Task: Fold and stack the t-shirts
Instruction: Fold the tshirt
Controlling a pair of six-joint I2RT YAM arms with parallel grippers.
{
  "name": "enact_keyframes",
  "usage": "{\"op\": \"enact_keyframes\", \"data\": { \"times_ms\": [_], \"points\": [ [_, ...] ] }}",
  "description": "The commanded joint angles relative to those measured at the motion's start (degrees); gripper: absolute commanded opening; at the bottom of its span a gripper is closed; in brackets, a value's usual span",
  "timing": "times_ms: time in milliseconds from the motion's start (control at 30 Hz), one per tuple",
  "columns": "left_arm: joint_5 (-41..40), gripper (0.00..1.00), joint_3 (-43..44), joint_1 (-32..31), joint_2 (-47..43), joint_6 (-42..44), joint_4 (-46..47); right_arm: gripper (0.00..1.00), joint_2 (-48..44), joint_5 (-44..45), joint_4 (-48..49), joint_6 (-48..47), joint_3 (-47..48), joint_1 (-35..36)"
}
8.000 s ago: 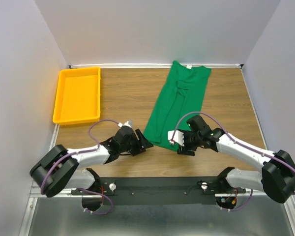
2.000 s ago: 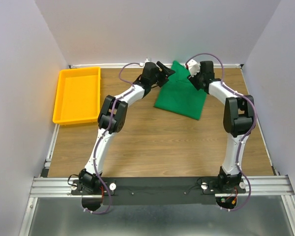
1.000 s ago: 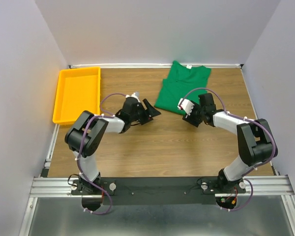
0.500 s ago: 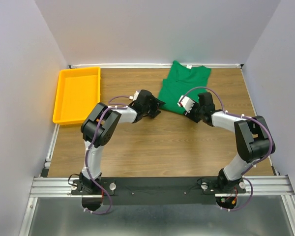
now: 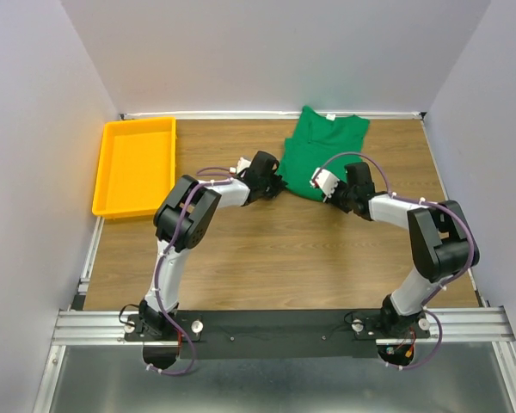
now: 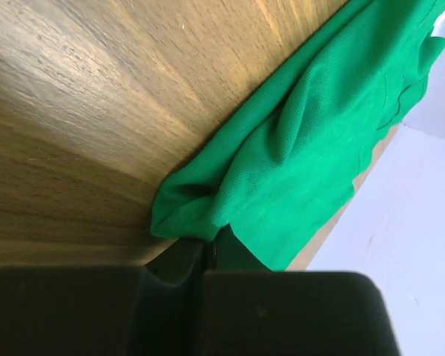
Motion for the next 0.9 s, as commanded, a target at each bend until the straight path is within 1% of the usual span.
{"op": "enact_keyframes", "data": {
  "times_ms": [0,33,67,133,167,200,233,267,300,333,367,400,433,467,500,533,567,633,667,733,800,867],
  "points": [
    [-3.39,0.00,0.05,-0.45,0.80,1.16,-3.53,0.17,3.81,-0.89,-2.08,0.02,0.83,0.22],
    [-3.47,0.00,-0.04,-0.45,0.54,1.60,-3.35,0.13,4.17,-1.24,-2.09,0.02,1.09,0.22],
    [-3.56,0.00,-0.21,-0.54,0.19,2.13,-3.00,0.02,4.26,-1.59,-4.26,0.11,1.09,0.22],
    [-4.00,0.00,-1.35,-0.54,-1.56,4.41,-1.94,0.00,2.86,-3.60,-5.33,-0.59,0.40,0.22],
    [-4.00,0.00,-2.92,-0.72,-3.22,6.16,-0.28,0.01,0.50,-6.31,-8.12,-2.25,-0.39,0.22],
    [-4.00,0.00,-2.94,-0.81,-3.24,6.18,-0.27,0.01,0.48,-6.34,-10.33,-3.48,-0.75,0.22],
    [-3.92,0.00,-5.03,-0.89,-5.42,7.66,0.78,0.01,-2.05,-10.17,-13.13,-5.24,-0.66,0.31],
    [-3.83,0.00,-6.53,-1.07,-6.74,8.37,1.40,0.01,-3.46,-12.03,-19.86,-7.43,-1.01,0.31],
    [-3.57,0.00,-8.37,-1.59,-7.97,8.98,2.36,0.01,-4.78,-14.92,-22.80,-11.80,-2.06,0.66],
    [-3.65,0.00,-12.82,-2.12,-11.03,9.51,4.28,0.01,-8.36,-16.17,-25.70,-14.02,-2.77,0.92],
    [-3.22,0.00,-15.30,-2.65,-12.54,9.78,5.43,0.00,-9.96,-17.05,-30.51,-17.61,-3.73,1.27],
    [-2.78,0.00,-18.03,-3.17,-14.12,9.78,6.84,0.01,-11.89,-17.67,-32.74,-18.95,-4.52,1.71],
    [-2.42,0.00,-24.06,-4.66,-17.45,9.52,9.64,0.01,-15.13,-18.37,-34.94,-20.10,-6.10,3.19],
    [-2.07,0.00,-27.34,-5.54,-19.31,8.13,11.75,0.01,-16.99,-18.55,-39.05,-21.32,-6.81,4.17],
    [-1.63,0.00,-30.85,-6.77,-21.15,6.72,14.03,0.01,-18.75,-18.90,-40.74,-21.51,-7.60,5.22],
    [-1.37,0.00,-36.98,-7.91,-24.39,5.40,16.15,0.01,-20.60,-18.99,-41.89,-21.25,-8.65,7.49],
    [-1.45,0.00,-39.47,-10.45,-25.90,2.86,19.56,0.01,-24.44,-19.17,-43.47,-20.12,-10.05,8.47],
    [-3.02,0.00,-44.57,-13.10,-29.93,0.21,21.35,0.01,-28.24,-20.13,-44.80,-18.62,-10.77,9.71],
    [-3.82,0.00,-45.55,-15.55,-31.09,-2.06,21.96,0.01,-31.13,-20.40,-45.58,-16.96,-11.03,9.71],
    [-5.93,0.00,-46.36,-16.97,-33.29,-3.31,22.23,0.00,-33.44,-19.09,-45.59,-14.93,-11.03,9.71],
    [-6.99,0.00,-45.48,-17.07,-33.74,-3.32,22.23,0.01,-34.76,-17.60,-45.51,-12.83,-10.34,9.71],
    [-8.66,0.00,-42.85,-16.63,-33.48,-2.97,21.53,0.01,-35.29,-14.87,-44.46,-10.71,-9.46,9.71]
  ]
}}
